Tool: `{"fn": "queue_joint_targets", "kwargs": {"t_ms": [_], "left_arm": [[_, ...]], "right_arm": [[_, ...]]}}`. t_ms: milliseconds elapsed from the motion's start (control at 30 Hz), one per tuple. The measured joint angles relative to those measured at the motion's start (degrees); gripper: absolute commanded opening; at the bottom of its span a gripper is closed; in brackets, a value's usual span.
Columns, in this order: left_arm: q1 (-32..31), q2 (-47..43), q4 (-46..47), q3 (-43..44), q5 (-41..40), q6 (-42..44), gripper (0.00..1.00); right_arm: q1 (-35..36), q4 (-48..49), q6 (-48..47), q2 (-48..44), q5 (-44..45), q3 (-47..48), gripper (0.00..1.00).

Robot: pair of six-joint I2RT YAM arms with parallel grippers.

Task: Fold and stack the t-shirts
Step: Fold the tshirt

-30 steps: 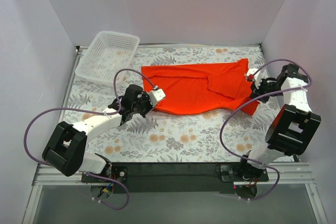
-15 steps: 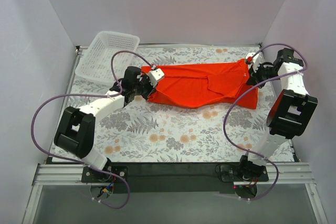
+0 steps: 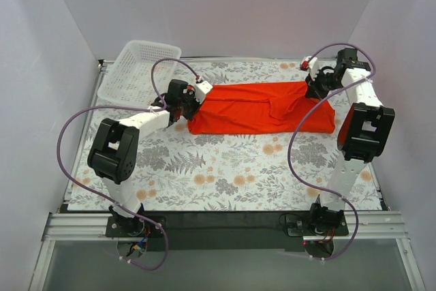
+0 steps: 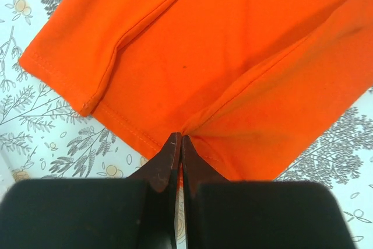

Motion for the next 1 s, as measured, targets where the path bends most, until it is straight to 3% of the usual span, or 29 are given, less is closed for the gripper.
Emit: {"fn": "queue_joint_targets", "kwargs": {"t_ms": [1000], "left_arm": [[0.0,4.3,-0.7,3.8,-6.4,3.1,0.00]], "right_arm": [[6.7,12.8,12.2,7.5,11.6,4.7,0.01]]}}
